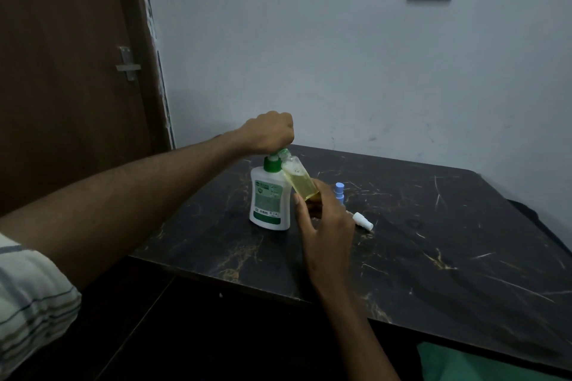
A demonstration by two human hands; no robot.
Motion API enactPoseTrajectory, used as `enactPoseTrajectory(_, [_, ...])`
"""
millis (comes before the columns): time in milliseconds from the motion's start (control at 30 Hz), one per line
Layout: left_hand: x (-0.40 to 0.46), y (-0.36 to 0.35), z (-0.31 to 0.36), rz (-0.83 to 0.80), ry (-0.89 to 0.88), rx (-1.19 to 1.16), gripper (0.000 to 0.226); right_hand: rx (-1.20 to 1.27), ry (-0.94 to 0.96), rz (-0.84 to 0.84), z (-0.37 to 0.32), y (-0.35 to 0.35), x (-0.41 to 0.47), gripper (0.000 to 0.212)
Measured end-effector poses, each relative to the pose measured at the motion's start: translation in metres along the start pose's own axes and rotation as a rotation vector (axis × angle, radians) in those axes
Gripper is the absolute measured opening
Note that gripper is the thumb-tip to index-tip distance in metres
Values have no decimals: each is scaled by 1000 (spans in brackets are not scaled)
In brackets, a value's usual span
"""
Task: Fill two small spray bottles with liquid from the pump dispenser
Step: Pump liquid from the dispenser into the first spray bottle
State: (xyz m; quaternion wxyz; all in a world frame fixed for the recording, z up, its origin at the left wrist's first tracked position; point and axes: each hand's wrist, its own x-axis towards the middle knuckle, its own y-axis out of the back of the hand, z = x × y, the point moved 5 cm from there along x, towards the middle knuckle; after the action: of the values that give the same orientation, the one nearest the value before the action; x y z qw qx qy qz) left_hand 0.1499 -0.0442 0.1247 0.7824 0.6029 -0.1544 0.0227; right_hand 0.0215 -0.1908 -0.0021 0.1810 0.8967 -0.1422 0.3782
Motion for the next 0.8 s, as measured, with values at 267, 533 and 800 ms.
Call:
enactPoseTrajectory(267, [0, 1, 2, 6, -12, 17, 17, -3, -2, -5, 1, 0, 1, 32])
enactPoseTrajectory(533, [4, 2, 1, 7, -31, 25, 6, -15, 1, -12, 2, -1, 1, 33])
enactPoseTrajectory(800, [5, 4, 0, 4, -52, 9, 13, -12, 3, -7, 1, 0, 0, 30])
